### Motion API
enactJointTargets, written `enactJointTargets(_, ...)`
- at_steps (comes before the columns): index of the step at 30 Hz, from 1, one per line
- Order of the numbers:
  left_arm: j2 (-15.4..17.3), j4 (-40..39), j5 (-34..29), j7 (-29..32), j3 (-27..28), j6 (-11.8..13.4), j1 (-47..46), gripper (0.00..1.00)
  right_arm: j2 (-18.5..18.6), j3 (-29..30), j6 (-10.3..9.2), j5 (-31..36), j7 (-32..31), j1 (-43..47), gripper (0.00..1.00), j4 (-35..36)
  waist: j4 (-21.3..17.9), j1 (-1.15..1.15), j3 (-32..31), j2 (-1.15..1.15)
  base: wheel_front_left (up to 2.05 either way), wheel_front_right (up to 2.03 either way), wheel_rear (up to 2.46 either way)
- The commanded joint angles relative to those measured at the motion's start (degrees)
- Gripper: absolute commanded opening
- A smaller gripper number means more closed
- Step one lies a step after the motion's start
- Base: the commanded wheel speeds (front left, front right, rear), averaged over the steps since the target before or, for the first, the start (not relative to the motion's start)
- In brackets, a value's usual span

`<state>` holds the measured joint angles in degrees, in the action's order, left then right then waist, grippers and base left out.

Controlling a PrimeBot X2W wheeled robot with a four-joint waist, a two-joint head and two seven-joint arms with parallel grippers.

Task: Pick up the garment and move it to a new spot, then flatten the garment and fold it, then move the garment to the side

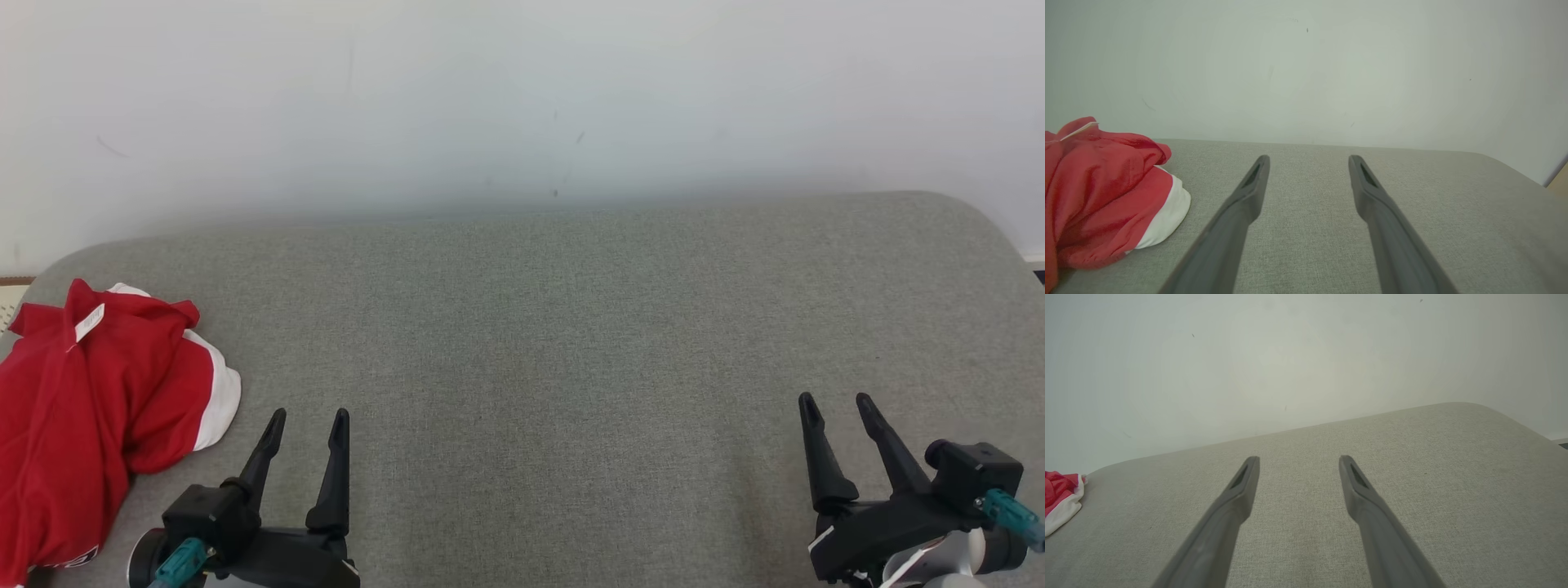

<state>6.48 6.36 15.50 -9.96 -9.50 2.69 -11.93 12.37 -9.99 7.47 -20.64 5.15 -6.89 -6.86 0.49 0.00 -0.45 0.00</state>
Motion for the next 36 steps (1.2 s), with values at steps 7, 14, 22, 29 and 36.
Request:
enactJointTargets(7,-0.2,-1.1,-3.5,0.6,1.5,1.1,1.5,1.00,-0.6,-1.1,0.03,3.6,1.8,1.6,1.00,0.8,0.0,0.00,-0.3,0.00,0.00,0.00,0.00)
enactJointTargets(14,-1.0,-1.3,-4.3,1.1,3.0,2.0,2.6,1.00,-1.5,-1.9,0.03,5.9,2.8,2.9,1.00,1.6,-0.1,0.00,-0.4,0.00,0.00,0.00,0.00)
enactJointTargets(22,-1.4,-1.2,-6.9,1.6,4.1,3.4,4.0,1.00,-2.4,-2.1,0.04,8.7,3.6,4.2,1.00,2.0,-0.2,0.00,-0.5,0.00,0.00,0.00,0.00)
enactJointTargets(29,-1.8,-1.7,-8.8,1.6,4.6,4.2,5.2,1.00,-3.1,-2.2,0.04,10.8,4.4,5.3,1.00,2.4,0.1,0.00,-0.8,0.00,0.00,0.00,0.00)
enactJointTargets(36,-1.6,-2.6,-10.6,2.0,5.2,4.3,5.5,1.00,-3.7,-2.2,0.03,12.8,4.8,5.9,1.00,2.3,0.2,0.00,-0.8,0.00,0.00,0.00,0.00)
